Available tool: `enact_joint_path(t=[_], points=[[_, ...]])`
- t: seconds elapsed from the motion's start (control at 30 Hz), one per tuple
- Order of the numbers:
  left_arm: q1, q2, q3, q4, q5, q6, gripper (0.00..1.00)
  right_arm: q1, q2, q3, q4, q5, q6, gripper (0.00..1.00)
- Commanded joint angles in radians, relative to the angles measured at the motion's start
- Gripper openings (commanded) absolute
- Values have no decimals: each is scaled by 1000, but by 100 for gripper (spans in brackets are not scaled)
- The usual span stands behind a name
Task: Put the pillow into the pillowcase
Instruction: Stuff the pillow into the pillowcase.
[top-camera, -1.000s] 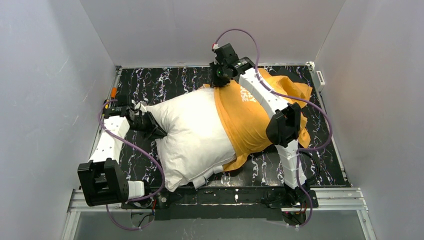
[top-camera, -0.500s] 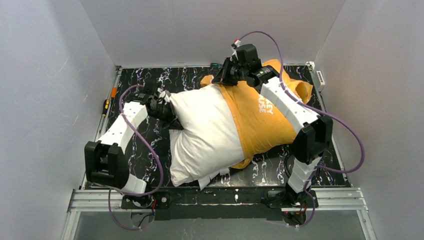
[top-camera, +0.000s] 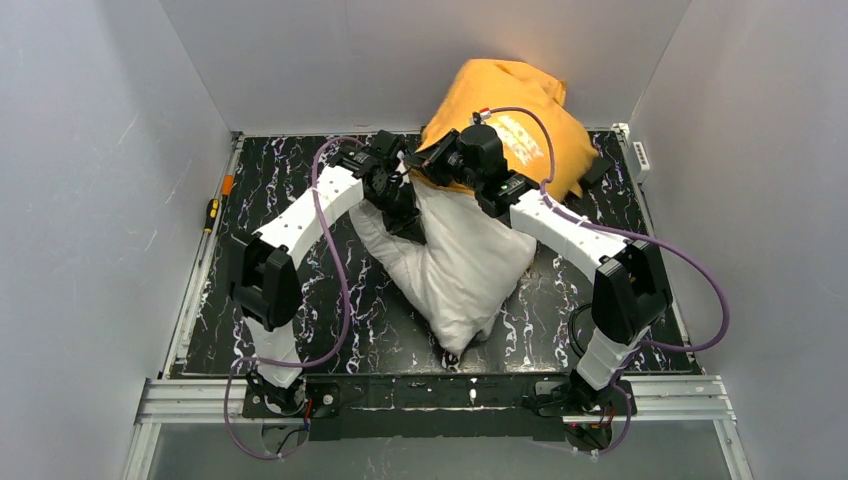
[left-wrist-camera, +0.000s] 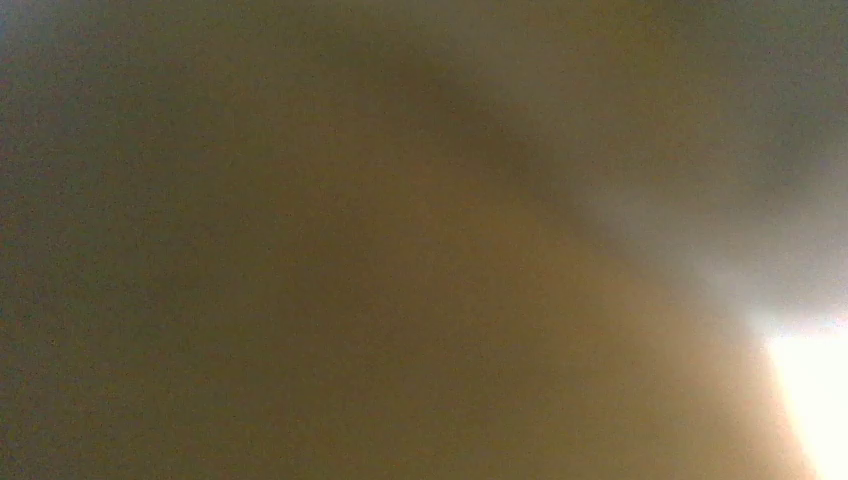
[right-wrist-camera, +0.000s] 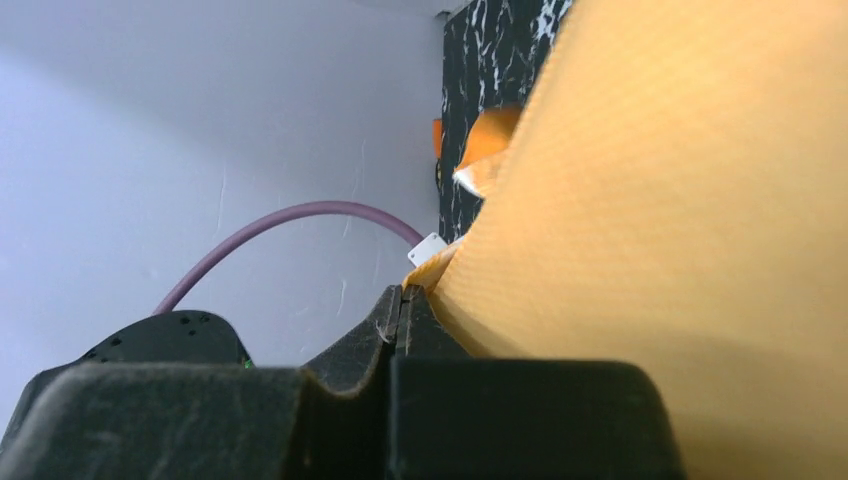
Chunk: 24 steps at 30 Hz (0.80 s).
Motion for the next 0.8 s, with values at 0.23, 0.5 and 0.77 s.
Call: enact_joint_path(t=[0.23,0.5,0.77], points=[[-19,-107,-74,247,116,18,0,110,-136,80,-12,-200,-36,20],[-7,-255,-251,260,116,-8,0,11,-160,264,-518,-104,-476,87],[-5,-366,-377,295,117,-59,0,-117,-104,408,-866,120,-806,98]])
